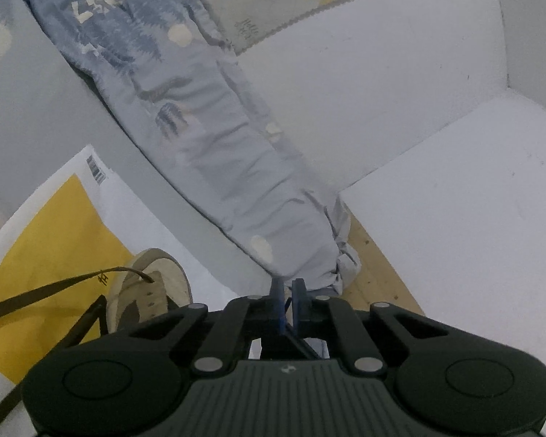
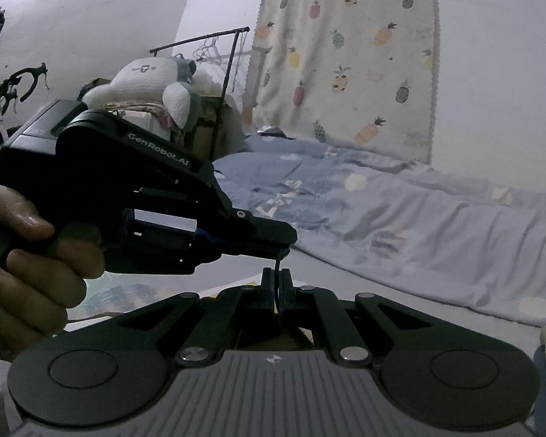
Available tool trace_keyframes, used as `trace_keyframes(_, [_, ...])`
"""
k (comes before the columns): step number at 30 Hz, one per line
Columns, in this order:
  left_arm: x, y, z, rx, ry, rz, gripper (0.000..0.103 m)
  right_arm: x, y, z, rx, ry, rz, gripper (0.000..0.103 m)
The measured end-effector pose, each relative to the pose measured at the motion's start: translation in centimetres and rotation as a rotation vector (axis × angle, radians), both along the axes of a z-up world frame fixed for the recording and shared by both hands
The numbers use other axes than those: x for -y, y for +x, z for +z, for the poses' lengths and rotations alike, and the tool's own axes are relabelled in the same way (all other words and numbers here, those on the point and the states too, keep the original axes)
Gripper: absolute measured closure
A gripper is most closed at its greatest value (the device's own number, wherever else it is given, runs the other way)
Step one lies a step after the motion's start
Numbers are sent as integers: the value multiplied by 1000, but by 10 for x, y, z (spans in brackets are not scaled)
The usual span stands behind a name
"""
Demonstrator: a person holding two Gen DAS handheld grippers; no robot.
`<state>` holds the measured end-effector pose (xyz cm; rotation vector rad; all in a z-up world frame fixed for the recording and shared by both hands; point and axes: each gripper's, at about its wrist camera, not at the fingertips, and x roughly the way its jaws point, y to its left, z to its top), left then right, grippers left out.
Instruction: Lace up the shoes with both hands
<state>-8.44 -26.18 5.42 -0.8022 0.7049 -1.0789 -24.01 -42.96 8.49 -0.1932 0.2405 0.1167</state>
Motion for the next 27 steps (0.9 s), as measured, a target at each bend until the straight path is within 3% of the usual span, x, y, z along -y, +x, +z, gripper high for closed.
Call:
trace_keyframes(15, [12, -15, 17, 212, 166, 9, 103, 0, -1, -1, -47, 18, -32, 100])
trace_keyframes(27, [15, -20, 17, 227, 178, -5, 103, -4, 1, -4, -55, 0, -51, 101])
